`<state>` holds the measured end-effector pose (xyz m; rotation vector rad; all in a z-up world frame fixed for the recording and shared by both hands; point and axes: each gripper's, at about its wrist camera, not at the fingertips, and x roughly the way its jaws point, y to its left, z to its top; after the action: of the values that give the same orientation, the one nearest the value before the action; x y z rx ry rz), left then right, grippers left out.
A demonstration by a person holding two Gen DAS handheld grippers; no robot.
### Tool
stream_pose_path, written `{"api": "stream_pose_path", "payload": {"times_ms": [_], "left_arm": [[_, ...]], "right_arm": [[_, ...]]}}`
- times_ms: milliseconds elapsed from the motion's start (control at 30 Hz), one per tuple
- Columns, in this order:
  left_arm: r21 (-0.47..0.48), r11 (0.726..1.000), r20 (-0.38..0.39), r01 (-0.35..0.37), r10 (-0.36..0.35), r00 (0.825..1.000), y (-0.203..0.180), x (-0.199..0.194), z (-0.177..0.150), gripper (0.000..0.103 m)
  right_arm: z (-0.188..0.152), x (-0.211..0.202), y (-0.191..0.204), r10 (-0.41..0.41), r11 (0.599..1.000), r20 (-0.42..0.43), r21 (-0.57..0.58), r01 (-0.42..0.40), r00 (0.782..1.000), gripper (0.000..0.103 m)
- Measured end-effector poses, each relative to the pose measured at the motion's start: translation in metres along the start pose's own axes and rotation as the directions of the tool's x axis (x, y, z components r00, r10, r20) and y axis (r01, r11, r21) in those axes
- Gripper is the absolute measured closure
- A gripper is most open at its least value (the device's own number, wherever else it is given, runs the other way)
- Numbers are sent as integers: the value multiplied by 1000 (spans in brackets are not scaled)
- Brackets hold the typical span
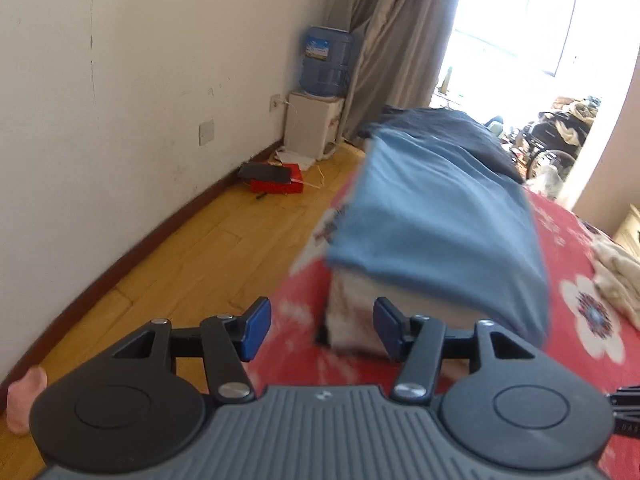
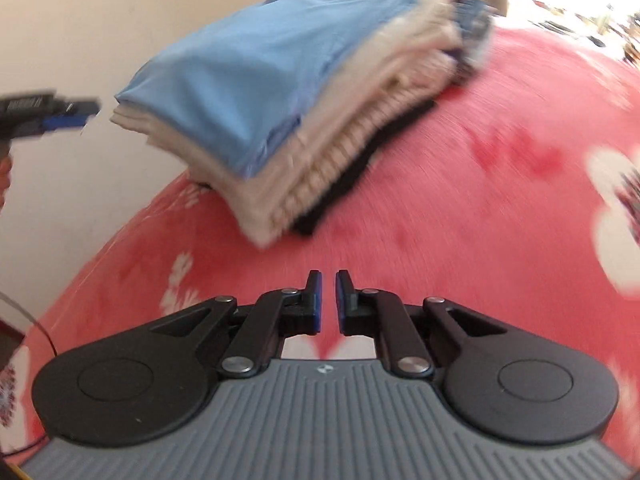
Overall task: Fold clothes
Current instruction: 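Open the left gripper and pull both grippers back from the stack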
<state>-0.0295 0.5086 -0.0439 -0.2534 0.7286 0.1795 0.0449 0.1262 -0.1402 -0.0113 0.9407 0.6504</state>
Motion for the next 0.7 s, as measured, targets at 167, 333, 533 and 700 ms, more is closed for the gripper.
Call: {"api": "stream_pose_path", "payload": {"times_ms": [167,333,533,700], "left_arm": [[-36,999,-8,32,-32,999,-53,-78,-52,11],[-55,998,39,3,-1,999,-111,-144,-82,0],[-14,997,90,-76,77,993,-164,-189,-95,0],[17,981,112,-195,192,975,-194,-201,-94,0]], "right_arm": [[-42,-62,11,-69,997,39,38,67,997,79],[-61,-140,38,-106,994,137,25,103,985,26],[-74,-201,61,-172,981,237,-48,188,956,1],[-81,-227,64,-229,970,276,-12,242,933,1]]}}
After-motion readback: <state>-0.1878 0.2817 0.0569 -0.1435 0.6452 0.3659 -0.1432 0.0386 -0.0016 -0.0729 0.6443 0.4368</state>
